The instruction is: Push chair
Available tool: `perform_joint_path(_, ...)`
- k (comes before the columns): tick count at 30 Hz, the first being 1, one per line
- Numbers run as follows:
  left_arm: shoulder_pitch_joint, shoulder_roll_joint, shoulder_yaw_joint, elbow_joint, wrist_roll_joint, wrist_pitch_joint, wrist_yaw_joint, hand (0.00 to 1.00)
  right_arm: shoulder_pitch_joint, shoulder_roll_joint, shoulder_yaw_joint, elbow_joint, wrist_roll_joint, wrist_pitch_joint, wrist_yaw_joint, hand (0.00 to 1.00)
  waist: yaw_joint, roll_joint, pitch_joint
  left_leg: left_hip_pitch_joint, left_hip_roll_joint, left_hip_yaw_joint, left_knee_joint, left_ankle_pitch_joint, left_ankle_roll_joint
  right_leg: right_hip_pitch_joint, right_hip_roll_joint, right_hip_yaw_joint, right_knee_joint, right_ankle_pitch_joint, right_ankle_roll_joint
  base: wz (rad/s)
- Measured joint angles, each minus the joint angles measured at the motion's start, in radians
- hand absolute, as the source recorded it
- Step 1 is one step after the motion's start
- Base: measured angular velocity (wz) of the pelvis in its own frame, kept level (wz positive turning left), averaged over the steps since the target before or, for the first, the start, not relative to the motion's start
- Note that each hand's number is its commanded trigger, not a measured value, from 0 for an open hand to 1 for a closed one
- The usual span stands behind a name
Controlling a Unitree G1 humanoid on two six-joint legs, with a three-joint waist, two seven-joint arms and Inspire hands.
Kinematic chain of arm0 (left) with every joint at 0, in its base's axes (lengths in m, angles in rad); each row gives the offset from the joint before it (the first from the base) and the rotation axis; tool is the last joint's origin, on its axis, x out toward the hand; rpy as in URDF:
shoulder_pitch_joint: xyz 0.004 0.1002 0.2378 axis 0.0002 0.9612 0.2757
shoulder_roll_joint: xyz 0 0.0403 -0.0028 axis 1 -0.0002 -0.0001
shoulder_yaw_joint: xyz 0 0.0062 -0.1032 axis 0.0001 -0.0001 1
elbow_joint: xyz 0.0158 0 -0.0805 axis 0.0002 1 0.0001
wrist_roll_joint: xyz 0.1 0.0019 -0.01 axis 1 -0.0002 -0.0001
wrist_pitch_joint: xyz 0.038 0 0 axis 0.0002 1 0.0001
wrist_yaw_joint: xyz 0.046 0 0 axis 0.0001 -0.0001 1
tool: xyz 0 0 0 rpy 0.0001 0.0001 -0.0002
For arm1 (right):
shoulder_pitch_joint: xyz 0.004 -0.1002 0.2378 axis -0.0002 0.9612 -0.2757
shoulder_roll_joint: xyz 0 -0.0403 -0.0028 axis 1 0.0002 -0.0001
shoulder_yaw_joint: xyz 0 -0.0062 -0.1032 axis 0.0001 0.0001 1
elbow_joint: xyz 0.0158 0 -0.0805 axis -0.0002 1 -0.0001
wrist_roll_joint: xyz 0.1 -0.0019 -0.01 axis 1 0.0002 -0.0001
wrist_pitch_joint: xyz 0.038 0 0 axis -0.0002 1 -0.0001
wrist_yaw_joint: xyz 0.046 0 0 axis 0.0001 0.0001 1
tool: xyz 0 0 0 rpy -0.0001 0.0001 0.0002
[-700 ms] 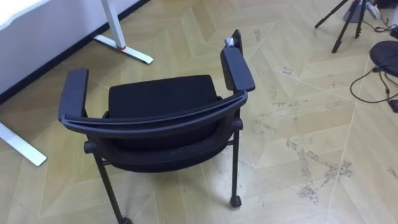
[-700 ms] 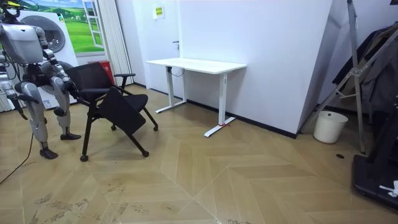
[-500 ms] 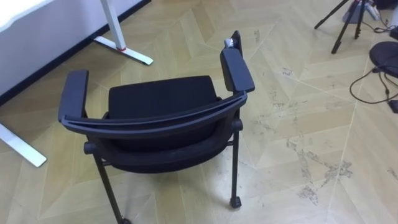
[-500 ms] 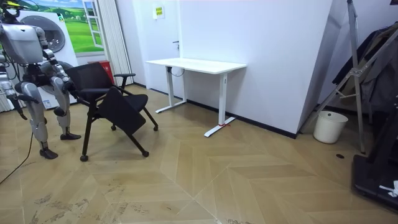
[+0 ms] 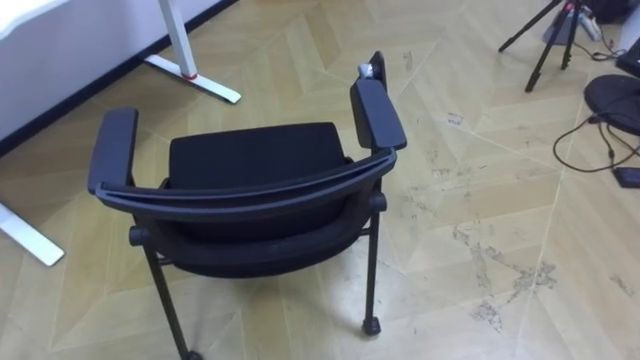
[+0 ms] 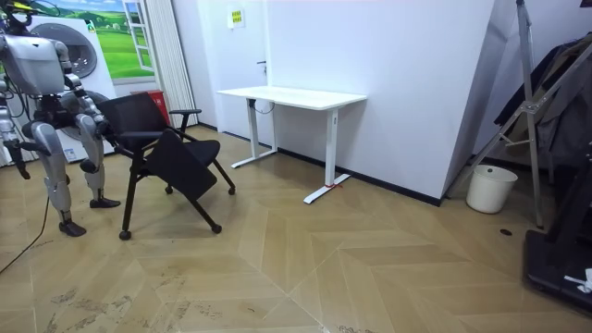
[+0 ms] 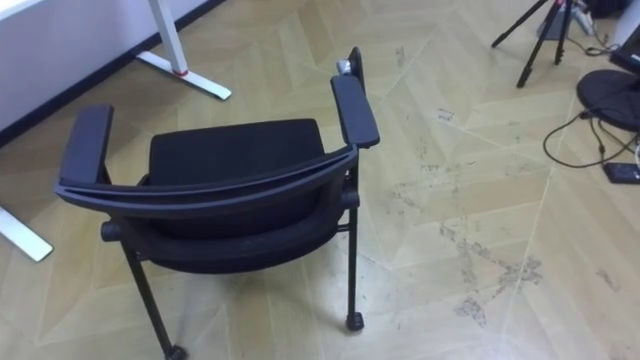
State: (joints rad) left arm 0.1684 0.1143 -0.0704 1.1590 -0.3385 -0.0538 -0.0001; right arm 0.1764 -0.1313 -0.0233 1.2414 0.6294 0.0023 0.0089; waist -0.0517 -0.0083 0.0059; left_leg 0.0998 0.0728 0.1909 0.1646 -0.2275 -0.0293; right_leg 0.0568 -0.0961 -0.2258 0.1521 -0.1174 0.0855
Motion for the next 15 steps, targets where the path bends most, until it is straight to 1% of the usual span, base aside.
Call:
perform_joint_path(2, 0.001, 0.0, 0.003, 0.0, 0.001, 0.0, 0.014, 0.0, 0.004, 0.0, 0.0, -0.002, -0.002, 0.0, -0.002, 0.0, 0.001, 0.003, 0.0007, 0.0, 0.0, 0.0, 0.0, 0.0, 0.0, 0.0, 0.0, 0.0, 0.0, 0.0, 0.0, 0.0)
perform_joint_path(3, 0.002, 0.0, 0.017, 0.0, 0.012, 0.0, 0.026, 0.0, 0.005, 0.0, 0.0, -0.002, -0.002, -0.001, -0.003, 0.0, 0.001, 0.004, 0.0009, 0.001, 0.0, -0.001, 0.0, 0.0, 0.0, 0.002, 0.0, -0.001, 0.0, 0.0, 0.0, 0.0)
perform_joint_path(4, 0.004, 0.0, 0.027, 0.0, 0.023, -0.002, 0.043, 0.0, 0.005, 0.0, 0.0, -0.001, -0.003, -0.001, -0.006, 0.0, 0.002, 0.004, 0.0019, 0.005, 0.0, -0.002, -0.001, 0.0, 0.0, 0.006, 0.0, -0.001, 0.0, 0.0, 0.0, 0.0)
perform_joint_path(5, 0.005, 0.001, 0.031, 0.0, 0.028, -0.003, 0.053, 0.0, 0.004, 0.0, 0.0, -0.001, -0.006, -0.002, -0.007, 0.0, 0.002, 0.005, 0.0047, 0.011, 0.0, -0.002, -0.002, 0.0, 0.0, 0.011, 0.0, -0.001, 0.0, 0.0, 0.0, 0.0)
perform_joint_path(7, 0.016, 0.002, 0.062, 0.0, 0.056, -0.015, 0.093, 0.0, 0.003, 0.0, 0.0, -0.001, -0.012, -0.006, -0.012, 0.0, 0.001, 0.006, 0.0043, 0.017, 0.0, -0.002, -0.005, -0.001, -0.001, 0.016, 0.0, -0.001, -0.001, 0.0, 0.0, 0.0)
perform_joint_path(10, 0.031, 0.012, 0.085, -0.004, 0.093, -0.019, 0.14, 0.0, 0.005, 0.0, -0.001, -0.002, -0.018, -0.007, -0.021, 0.0, 0.002, 0.007, 0.0046, 0.016, 0.0, -0.002, -0.004, -0.001, -0.001, 0.015, 0.0, -0.002, -0.001, 0.0, 0.0, 0.0)
perform_joint_path(15, 0.057, 0.02, 0.087, -0.024, 0.119, -0.019, 0.186, 0.0, -0.001, -0.001, -0.001, -0.002, -0.033, -0.011, -0.021, 0.0, 0.002, 0.011, 0.0036, 0.014, 0.0, -0.006, -0.006, -0.001, -0.001, 0.016, 0.0, -0.008, -0.001, 0.0, 0.0, 0.02)
